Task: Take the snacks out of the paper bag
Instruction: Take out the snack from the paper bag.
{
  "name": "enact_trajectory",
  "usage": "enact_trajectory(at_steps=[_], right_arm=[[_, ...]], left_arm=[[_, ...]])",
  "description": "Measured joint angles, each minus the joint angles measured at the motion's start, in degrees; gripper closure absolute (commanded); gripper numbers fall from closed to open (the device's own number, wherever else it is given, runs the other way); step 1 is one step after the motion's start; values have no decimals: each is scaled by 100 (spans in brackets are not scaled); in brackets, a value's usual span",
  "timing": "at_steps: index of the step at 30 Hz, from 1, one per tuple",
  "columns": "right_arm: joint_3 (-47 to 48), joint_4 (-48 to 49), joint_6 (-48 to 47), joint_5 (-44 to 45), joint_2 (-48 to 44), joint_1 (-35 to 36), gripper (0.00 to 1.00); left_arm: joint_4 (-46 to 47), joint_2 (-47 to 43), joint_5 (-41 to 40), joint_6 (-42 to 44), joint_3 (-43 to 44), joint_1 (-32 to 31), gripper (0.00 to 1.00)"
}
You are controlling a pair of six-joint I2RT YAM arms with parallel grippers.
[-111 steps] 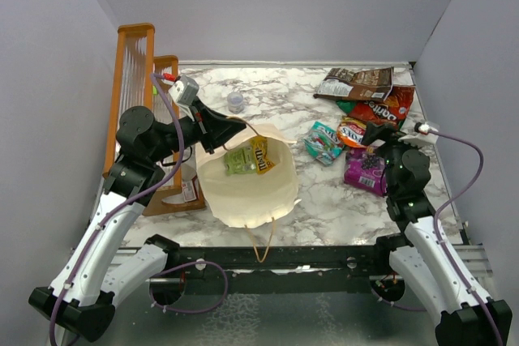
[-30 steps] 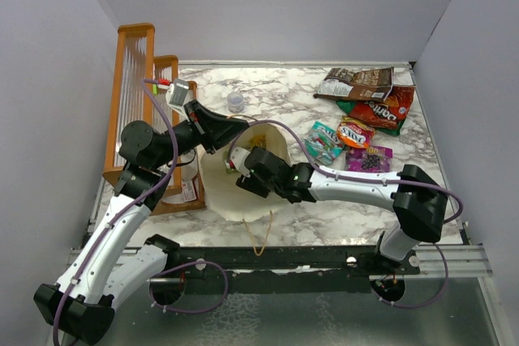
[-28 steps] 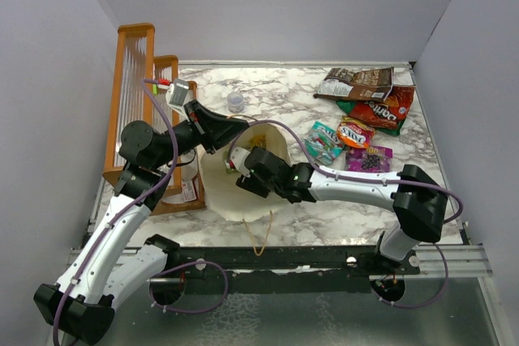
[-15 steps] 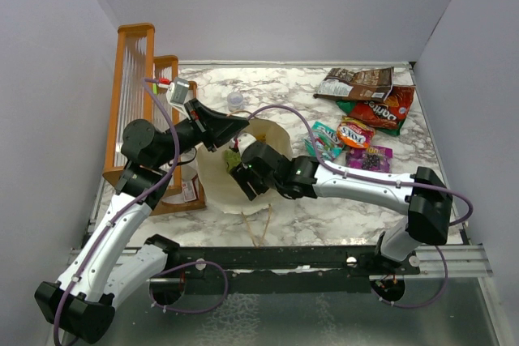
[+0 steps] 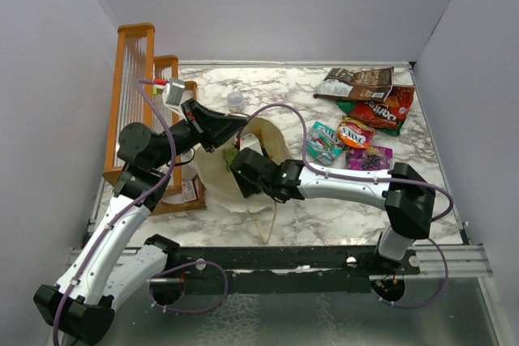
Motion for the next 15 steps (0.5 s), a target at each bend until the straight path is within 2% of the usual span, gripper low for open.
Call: enact_trajectory(at_steps=[6, 10, 15], right_arm=[[-221, 638, -234, 474, 133, -138, 36], [-629, 1530, -850, 514, 201, -221, 34], [-708, 2476, -1565, 509, 407, -223, 32]], left_arm=[[295, -221, 105, -223, -417, -79, 100], [341, -262, 114, -302, -560, -131, 100], [348, -181, 125, -323, -584, -267, 100]])
